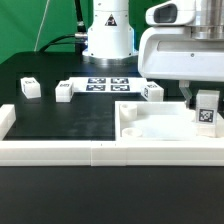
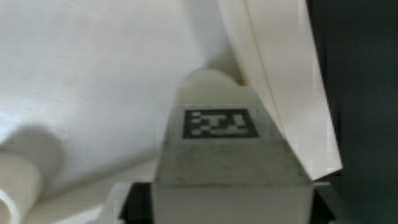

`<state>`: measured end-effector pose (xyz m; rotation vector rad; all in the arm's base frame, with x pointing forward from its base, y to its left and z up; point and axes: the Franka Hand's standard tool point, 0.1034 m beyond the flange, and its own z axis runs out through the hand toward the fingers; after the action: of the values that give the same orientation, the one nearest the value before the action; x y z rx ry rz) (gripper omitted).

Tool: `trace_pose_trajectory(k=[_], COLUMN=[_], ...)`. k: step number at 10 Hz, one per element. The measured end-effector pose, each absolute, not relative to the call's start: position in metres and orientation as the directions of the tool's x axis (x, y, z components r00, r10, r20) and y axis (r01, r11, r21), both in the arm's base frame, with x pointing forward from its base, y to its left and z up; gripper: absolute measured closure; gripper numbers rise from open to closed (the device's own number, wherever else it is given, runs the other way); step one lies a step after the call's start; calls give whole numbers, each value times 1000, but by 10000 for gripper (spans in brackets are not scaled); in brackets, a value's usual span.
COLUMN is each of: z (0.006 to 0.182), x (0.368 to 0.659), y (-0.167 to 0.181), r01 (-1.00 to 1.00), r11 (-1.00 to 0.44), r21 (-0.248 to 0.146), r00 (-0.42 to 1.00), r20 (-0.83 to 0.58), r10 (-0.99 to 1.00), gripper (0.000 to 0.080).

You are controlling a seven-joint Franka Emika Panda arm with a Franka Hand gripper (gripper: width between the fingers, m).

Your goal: Assemble one leg

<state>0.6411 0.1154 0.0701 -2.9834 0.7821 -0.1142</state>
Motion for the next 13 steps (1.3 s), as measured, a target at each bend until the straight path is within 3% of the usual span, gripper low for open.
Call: trace_pose_trajectory(k=[4,6,9,13], z=[69,69,69,69], x=[640,638,636,635], y=[113,114,114,114], r01=[-779,-930,-997,-976], r11=[-622,-359,-27,212], r21=[-83,-80,-69,-55], r00=[622,360,29,-209], r20=[28,-1,-28,-59], r10=[-782,-933,-999,-976], gripper=[508,507,507,503])
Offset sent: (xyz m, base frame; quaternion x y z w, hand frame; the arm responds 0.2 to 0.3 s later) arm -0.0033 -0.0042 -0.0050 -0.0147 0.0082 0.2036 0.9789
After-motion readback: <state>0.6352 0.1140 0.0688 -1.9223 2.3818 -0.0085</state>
